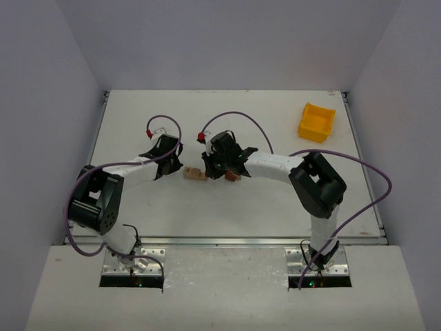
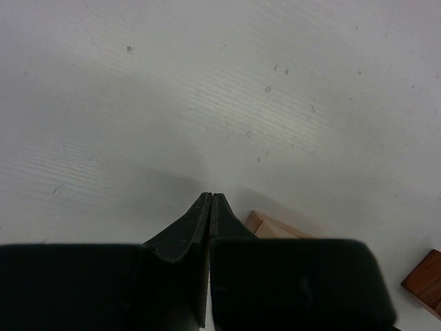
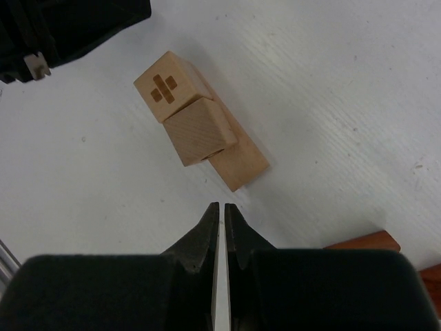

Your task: Build the wood block tower

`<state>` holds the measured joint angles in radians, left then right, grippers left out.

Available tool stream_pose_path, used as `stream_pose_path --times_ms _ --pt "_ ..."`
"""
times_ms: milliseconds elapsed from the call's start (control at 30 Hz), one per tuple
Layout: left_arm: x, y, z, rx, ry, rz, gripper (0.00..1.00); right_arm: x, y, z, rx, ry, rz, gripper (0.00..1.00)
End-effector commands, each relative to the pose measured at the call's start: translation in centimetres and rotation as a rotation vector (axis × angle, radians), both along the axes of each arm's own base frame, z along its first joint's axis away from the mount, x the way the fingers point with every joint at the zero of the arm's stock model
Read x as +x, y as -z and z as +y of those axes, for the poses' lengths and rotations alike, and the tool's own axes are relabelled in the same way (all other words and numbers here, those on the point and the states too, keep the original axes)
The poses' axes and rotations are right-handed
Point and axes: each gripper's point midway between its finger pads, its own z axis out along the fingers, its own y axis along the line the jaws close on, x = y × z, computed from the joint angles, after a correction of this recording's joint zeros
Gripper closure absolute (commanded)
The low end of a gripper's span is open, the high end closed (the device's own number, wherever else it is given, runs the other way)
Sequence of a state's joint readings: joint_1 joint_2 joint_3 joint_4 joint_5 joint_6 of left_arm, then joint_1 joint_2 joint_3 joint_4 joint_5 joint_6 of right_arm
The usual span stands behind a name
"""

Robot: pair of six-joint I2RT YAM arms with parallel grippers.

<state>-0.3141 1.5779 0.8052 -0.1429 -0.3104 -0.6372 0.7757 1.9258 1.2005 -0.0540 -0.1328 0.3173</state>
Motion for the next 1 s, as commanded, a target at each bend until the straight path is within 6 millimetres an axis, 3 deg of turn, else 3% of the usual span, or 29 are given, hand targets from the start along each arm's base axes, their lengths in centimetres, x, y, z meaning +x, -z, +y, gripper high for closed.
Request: stream_pose_path --times_ms 0,467,967 --pt "1.4 -0.2 -0.6 -0.032 0.024 -0.045 1.00 1.2 -1.6 2.0 0.046 -0.024 -0.043 0.94" --pt "1.3 0.3 -0.3 -0.010 0.017 -0.028 1.00 2.4 -0.4 3.0 0.023 -0.024 -0.035 0.94" --pt "1.3 0.4 -0.2 -0.003 0.021 -0.024 1.00 3.3 -0.7 3.5 0.017 -0.018 -0.052 0.93"
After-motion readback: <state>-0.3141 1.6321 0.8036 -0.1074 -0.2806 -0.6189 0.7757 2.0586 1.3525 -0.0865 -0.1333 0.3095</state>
